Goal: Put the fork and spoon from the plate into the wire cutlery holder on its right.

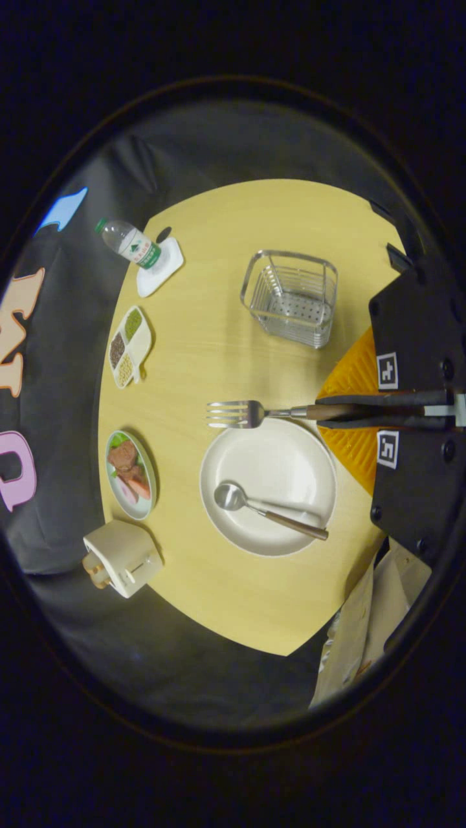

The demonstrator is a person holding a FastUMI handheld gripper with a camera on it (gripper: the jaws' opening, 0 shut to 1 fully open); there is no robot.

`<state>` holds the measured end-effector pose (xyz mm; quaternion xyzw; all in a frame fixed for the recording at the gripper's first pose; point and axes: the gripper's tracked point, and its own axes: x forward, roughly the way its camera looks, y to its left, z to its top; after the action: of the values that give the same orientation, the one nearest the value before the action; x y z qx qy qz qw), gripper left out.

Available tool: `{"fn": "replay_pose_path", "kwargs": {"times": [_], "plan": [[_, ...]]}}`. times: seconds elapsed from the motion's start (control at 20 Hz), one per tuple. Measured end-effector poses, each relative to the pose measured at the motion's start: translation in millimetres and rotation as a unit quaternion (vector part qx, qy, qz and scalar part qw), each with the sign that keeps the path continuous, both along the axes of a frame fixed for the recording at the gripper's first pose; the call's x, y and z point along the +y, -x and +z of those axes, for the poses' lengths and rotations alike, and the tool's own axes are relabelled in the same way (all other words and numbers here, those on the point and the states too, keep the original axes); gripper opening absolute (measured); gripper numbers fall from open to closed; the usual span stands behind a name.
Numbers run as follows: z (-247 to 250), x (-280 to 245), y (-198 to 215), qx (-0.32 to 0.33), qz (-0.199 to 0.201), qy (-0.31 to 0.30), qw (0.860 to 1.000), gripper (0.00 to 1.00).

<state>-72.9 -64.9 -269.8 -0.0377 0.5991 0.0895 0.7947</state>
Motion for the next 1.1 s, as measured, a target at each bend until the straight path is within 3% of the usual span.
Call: {"fn": "replay_pose_path", "kwargs": {"times": [0.55,1.1], "plan": [[16,-82,12,0.020,-0.060,0.043,0.997,0.09],[10,-107,21,0.032,-0.082,0.055,0.995,0.13]]}}
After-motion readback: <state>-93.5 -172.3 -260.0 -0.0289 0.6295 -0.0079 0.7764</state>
